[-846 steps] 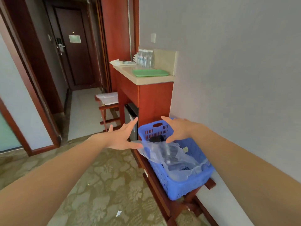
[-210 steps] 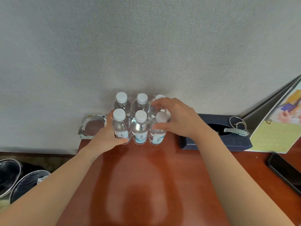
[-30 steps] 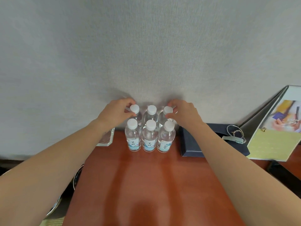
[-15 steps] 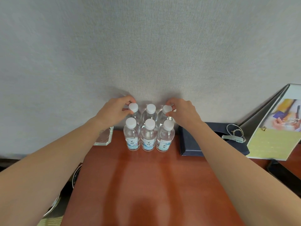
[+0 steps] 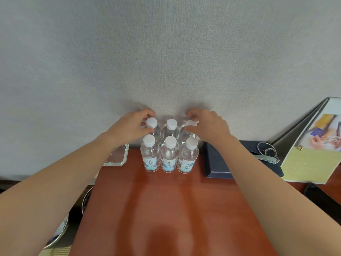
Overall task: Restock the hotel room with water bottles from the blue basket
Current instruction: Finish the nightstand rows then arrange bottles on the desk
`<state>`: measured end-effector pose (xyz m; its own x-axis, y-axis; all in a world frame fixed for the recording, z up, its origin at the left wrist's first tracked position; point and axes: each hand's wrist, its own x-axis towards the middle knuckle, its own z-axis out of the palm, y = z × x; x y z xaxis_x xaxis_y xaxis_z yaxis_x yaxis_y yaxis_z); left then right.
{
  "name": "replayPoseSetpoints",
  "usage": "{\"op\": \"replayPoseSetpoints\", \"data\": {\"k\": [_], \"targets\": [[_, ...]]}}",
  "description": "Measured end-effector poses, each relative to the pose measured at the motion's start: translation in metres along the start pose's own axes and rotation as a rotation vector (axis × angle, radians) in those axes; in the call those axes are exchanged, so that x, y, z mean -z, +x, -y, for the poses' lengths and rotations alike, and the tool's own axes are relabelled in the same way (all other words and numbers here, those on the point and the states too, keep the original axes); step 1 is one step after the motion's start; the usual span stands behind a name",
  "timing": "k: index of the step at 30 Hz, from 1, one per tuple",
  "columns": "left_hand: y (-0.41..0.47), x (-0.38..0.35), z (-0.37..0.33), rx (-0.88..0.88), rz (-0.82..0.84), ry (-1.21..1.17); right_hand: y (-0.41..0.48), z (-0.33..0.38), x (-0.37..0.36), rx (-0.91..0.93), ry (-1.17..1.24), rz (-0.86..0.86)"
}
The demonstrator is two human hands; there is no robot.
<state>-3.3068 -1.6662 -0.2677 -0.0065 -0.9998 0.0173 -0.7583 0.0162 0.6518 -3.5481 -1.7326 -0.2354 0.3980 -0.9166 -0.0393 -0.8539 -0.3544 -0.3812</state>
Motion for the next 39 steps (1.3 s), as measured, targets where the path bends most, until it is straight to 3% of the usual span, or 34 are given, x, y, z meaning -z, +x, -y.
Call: {"op": "replayPoseSetpoints", "data": {"k": [2, 5, 9, 18, 22, 26, 39], "targets": [[0.001, 0.001, 0.001, -0.014, -0.005, 0.011, 0.004, 0.011, 0.003, 0.081, -0.024, -0.020], [0.004, 0.001, 0.004, -0.033, -0.010, 0.007, 0.007, 0.026, 0.000, 0.189, -0.074, 0.085], [0.004, 0.002, 0.008, -0.045, 0.001, 0.026, 0.011, 0.031, -0.008, 0.233, -0.183, 0.080], [0.004, 0.003, 0.006, -0.068, 0.001, 0.028, 0.014, 0.028, -0.014, 0.205, -0.106, 0.084], [0.004, 0.003, 0.007, -0.059, 0.008, 0.035, 0.013, 0.017, -0.005, 0.138, 0.052, 0.092], [0.004, 0.001, 0.010, -0.049, 0.001, 0.022, 0.013, -0.001, 0.001, 0.072, -0.080, 0.067], [0.005, 0.000, 0.008, -0.029, -0.008, 0.021, 0.013, 0.002, -0.003, 0.041, -0.023, 0.037]]}}
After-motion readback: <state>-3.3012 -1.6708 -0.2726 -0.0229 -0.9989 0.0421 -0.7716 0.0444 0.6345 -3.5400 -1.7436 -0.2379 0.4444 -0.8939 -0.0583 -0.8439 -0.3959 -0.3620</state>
